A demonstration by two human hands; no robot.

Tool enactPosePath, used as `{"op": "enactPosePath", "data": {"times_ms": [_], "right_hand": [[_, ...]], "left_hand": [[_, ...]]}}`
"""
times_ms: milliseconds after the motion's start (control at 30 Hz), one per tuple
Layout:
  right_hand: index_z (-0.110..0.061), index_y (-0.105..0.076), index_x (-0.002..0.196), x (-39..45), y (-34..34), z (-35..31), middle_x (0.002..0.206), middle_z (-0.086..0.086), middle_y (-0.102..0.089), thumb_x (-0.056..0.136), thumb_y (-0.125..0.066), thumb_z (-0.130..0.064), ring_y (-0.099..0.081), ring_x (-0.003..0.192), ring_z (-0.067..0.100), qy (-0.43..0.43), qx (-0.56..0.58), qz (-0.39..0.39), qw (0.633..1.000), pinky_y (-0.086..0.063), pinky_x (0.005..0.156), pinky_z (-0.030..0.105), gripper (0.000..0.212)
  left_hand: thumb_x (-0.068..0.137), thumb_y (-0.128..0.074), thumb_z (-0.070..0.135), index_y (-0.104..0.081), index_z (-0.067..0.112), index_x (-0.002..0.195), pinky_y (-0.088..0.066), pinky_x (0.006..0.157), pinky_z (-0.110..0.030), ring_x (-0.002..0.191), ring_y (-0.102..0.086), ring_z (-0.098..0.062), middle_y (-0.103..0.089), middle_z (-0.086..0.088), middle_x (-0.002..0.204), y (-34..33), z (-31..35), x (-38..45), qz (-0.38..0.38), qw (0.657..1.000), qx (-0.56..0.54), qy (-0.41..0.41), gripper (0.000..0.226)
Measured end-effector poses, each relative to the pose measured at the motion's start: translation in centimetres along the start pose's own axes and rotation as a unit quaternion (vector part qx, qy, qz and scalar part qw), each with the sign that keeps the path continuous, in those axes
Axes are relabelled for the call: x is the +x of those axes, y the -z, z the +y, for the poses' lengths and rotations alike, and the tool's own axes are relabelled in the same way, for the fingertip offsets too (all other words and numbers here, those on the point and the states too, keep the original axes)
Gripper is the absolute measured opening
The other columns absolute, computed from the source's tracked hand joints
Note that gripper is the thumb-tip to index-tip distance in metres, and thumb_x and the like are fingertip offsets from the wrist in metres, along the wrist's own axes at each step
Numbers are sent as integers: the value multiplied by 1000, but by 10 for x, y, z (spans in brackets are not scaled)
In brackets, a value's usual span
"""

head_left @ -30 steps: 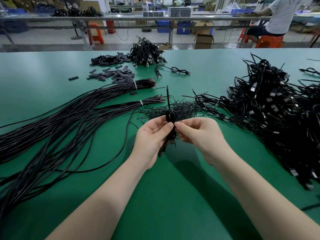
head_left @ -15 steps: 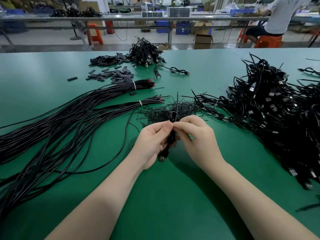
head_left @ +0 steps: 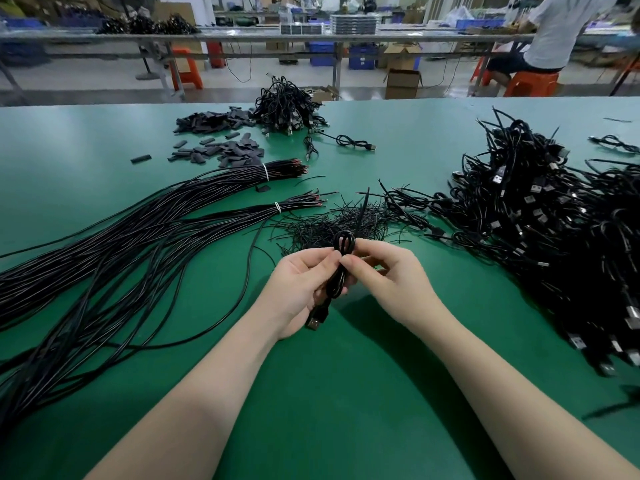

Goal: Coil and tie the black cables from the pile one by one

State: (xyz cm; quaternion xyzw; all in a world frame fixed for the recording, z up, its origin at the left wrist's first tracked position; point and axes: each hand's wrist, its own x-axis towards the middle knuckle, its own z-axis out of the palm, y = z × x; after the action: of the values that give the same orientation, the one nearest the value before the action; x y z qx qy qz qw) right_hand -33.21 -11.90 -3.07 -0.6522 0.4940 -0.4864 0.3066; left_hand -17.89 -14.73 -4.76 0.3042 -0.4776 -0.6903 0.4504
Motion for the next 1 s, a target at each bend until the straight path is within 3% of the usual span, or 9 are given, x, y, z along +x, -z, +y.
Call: {"op": "enactPosePath", "data": {"times_ms": [133, 233, 300, 367, 467, 533, 700, 867, 1000], "right_hand": [[-18, -67, 93, 7, 11, -18, 86, -6, -73, 95, -59, -16, -65, 82, 10, -118, 208, 68, 969, -49, 78, 25, 9], [-20, -62, 93, 16, 61, -45, 79, -4, -71, 97, -56, -27, -68, 72, 15, -111, 262, 176, 942, -57, 64, 29, 10], [-33, -65, 93, 20, 114, -56, 77, -6, -68, 96, -51, -41, -64, 65, 15, -34, -13, 258, 966, -53, 55, 30, 16], [-33, -57, 115, 25, 174, -50, 97, 4, -67, 95, -36, -48, -63, 84, 26, 19, -344, 333, 878, -52, 71, 38, 33], [-21, -42, 125, 22, 245, -20, 114, 20, -54, 93, -27, -47, -52, 100, 46, -82, -533, 395, 744, -48, 82, 59, 44], [-8, -44, 123, 9, 276, 9, 110, 28, -53, 87, -24, -50, -52, 97, 50, -205, -576, 330, 719, -47, 84, 61, 59], [0, -37, 135, -2, 299, 26, 136, 36, -40, 75, -6, -74, -36, 126, 54, -281, -545, 263, 745, -29, 108, 62, 101], [-7, -50, 125, 11, 226, -13, 129, 30, -50, 93, -25, -56, -41, 126, 46, -153, -578, 286, 748, -20, 108, 69, 64], [-8, -58, 128, 3, 110, -18, 126, 17, -61, 95, -53, -34, -52, 119, 33, -11, -468, 145, 872, -37, 105, 47, 42]], "left_hand": [[86, -56, 41, -69, 16, 108, -56, 73, -24, 94, -71, -17, -75, -6, 101, -10, -2, -1, 31, 999, 32, -7, 36], [95, -53, 36, -64, 18, 116, -55, 77, -23, 100, -70, -18, -74, -3, 107, -9, -2, -2, 66, 997, 33, -16, 29], [101, -50, 25, -66, 19, 114, -55, 74, -22, 95, -72, -18, -75, -3, 100, -9, -3, -5, 83, 994, 56, -33, 22], [102, -49, 20, -67, 20, 111, -56, 72, -22, 89, -72, -18, -76, -2, 94, -11, -5, -6, 88, 991, 90, -47, 21], [101, -49, 16, -69, 20, 107, -56, 70, -23, 85, -73, -18, -75, -2, 88, -12, -6, -7, 88, 989, 107, -50, 21], [101, -48, 15, -70, 20, 105, -56, 70, -24, 83, -72, -18, -75, -2, 86, -11, -5, -8, 89, 989, 111, -45, 22], [101, -49, 11, -70, 21, 102, -55, 69, -24, 80, -72, -16, -74, 0, 84, -12, -8, -11, 76, 986, 139, -56, 24], [99, -50, 11, -69, 29, 102, -53, 64, -19, 74, -67, -8, -72, 7, 82, -11, -10, -17, 149, 957, 211, -129, 26], [99, -49, 18, -64, 35, 107, -48, 57, -29, 62, -56, -8, -67, 10, 80, 1, 1, -2, 263, 904, 281, -185, 24]]}}
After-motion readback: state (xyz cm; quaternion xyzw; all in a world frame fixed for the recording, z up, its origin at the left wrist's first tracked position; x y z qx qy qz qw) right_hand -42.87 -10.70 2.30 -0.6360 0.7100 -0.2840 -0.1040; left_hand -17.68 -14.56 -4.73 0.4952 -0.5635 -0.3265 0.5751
